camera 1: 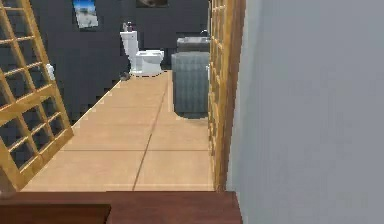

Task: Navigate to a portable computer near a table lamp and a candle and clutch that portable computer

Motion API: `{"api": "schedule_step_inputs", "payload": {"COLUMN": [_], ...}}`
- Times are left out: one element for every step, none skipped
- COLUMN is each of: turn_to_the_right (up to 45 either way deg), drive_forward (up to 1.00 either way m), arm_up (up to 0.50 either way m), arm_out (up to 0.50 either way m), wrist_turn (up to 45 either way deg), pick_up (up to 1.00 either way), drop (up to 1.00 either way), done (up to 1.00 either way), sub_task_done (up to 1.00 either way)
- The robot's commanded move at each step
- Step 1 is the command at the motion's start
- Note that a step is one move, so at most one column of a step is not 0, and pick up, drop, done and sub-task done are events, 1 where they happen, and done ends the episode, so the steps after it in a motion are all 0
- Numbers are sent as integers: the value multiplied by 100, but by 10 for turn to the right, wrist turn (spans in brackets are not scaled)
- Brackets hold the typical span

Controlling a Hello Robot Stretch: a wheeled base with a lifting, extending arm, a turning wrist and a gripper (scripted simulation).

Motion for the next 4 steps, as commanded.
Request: {"api": "schedule_step_inputs", "payload": {"turn_to_the_right": [-450, -450, -450, -270], "drive_forward": [0, 0, 0, 0], "arm_up": [0, 0, 0, 0], "arm_out": [0, 0, 0, 0], "wrist_turn": [0, 0, 0, 0], "pick_up": [0, 0, 0, 0], "drop": [0, 0, 0, 0], "done": [0, 0, 0, 0], "sub_task_done": [0, 0, 0, 0]}}
